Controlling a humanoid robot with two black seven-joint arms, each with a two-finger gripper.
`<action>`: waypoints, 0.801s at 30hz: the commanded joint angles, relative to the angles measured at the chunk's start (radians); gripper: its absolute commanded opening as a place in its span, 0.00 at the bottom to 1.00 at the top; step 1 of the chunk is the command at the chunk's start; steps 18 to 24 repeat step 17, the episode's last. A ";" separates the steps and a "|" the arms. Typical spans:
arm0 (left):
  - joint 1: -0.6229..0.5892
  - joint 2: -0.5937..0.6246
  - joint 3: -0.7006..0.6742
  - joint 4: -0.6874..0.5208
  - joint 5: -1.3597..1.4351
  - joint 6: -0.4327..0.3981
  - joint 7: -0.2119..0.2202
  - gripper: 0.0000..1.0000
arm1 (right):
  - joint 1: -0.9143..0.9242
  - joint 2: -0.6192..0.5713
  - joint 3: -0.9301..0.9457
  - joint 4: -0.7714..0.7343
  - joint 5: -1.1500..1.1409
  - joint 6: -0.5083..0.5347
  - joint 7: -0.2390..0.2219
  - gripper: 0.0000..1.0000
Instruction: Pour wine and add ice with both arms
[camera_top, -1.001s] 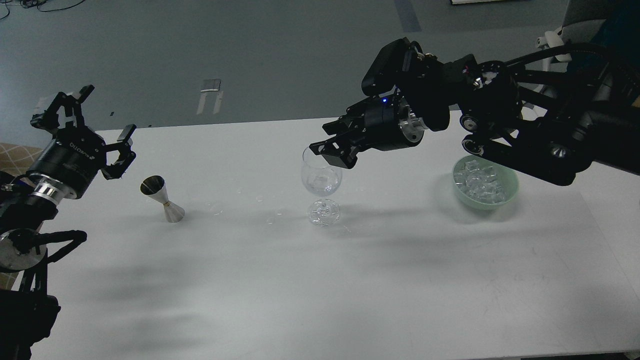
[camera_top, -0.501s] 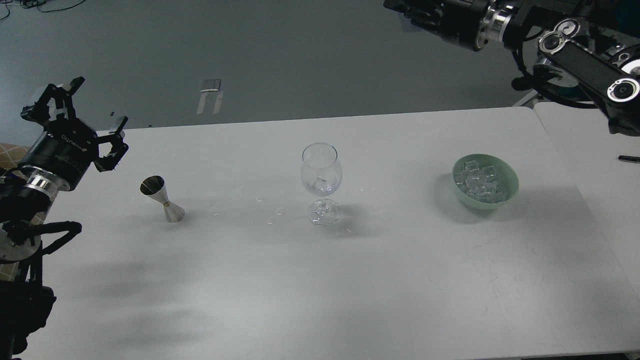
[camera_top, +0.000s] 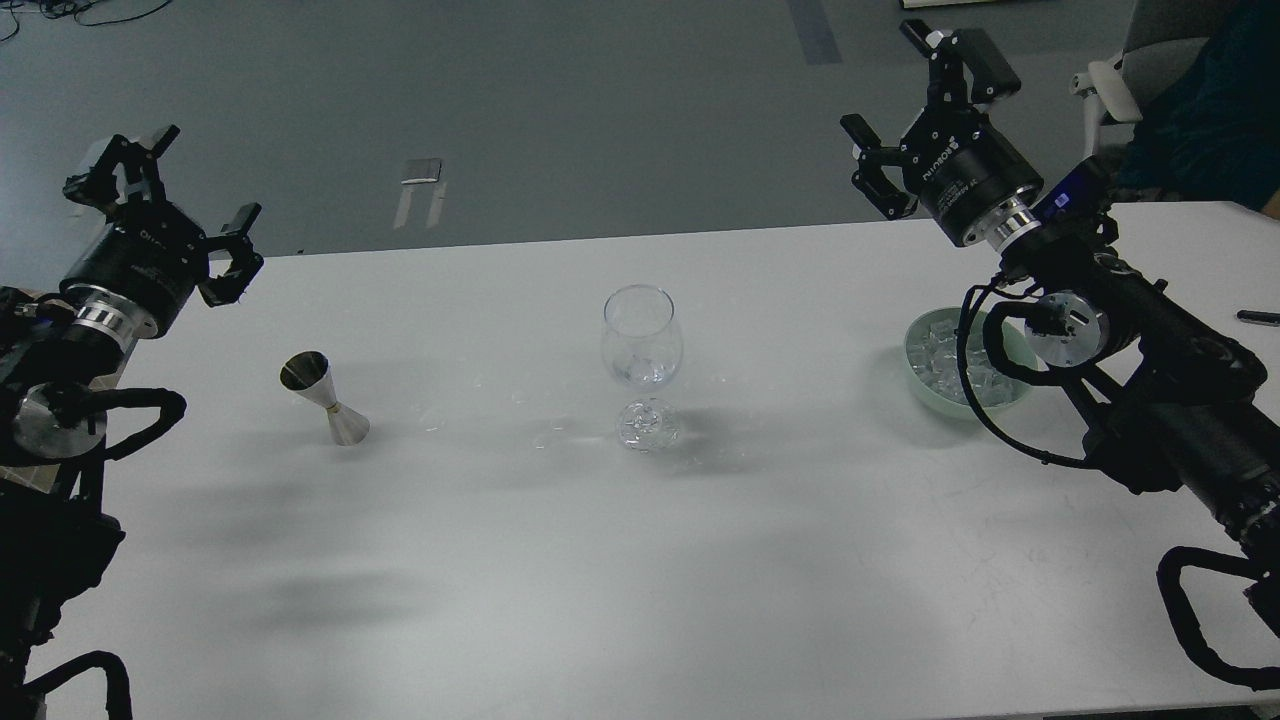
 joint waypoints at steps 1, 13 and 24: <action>-0.054 0.008 0.091 0.035 0.001 0.000 -0.009 0.97 | -0.005 0.020 0.002 -0.048 0.013 0.060 0.007 1.00; -0.140 -0.018 0.199 0.105 -0.001 0.000 -0.010 0.97 | -0.005 0.029 0.018 -0.066 0.014 0.060 0.007 1.00; -0.158 -0.024 0.219 0.105 -0.001 0.000 -0.010 0.97 | -0.003 0.032 0.038 -0.066 0.016 0.060 0.007 1.00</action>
